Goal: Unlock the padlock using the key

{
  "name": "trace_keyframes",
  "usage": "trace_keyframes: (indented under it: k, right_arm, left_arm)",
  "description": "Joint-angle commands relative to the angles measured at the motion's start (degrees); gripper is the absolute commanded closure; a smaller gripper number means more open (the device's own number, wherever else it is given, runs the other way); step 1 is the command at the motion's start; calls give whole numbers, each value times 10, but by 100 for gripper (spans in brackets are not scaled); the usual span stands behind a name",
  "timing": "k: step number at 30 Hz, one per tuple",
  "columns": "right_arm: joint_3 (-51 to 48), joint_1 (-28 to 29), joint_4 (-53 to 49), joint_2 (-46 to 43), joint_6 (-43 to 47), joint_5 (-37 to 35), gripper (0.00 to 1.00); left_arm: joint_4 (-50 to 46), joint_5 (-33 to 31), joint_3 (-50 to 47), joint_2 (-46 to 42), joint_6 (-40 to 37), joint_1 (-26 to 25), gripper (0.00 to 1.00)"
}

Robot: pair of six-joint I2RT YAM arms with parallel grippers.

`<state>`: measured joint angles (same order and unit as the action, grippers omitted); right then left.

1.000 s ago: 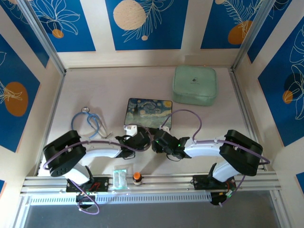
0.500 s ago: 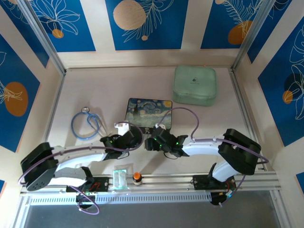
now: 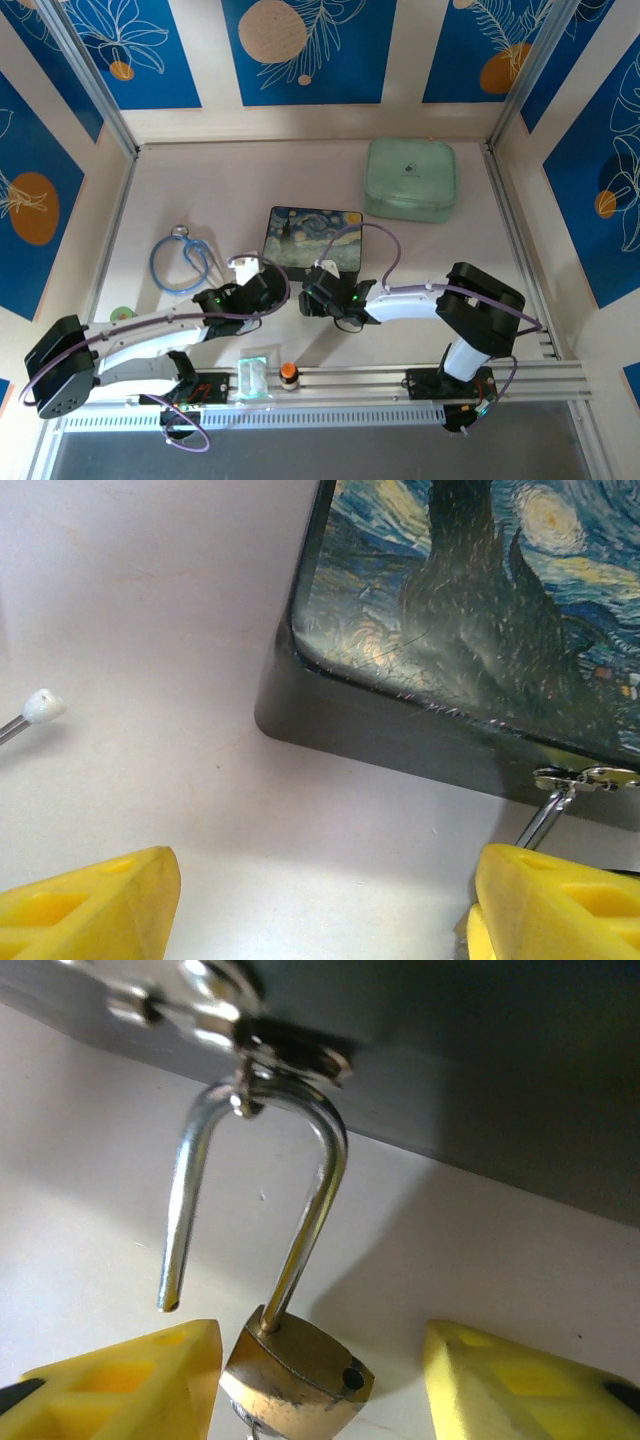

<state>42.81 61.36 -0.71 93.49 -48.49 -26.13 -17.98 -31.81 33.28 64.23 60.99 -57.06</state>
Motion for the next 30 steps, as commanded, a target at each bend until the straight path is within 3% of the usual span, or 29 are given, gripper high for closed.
trace_keyframes:
  k: [1,4,16,20,24,30]
  right_arm:
    - [14,6,-26,14,-7,-21,47]
    - [18,7,-27,19,-11,-20,47]
    - [-4,5,-25,14,-37,-12,66]
    - [-32,-4,-20,-8,-54,-3,70]
    - [-74,-29,15,-32,-63,32,81]
    - [-105,-47,20,-64,-56,50,82]
  left_arm:
    - [-3,-3,-6,13,-3,7,23]
    - [-11,-10,-1,17,1,7,23]
    - [-24,-31,14,9,-25,11,24]
    - [-12,-41,21,8,-81,12,24]
    - [0,-56,36,8,-157,12,19]
    - [26,-68,88,33,-348,11,16]
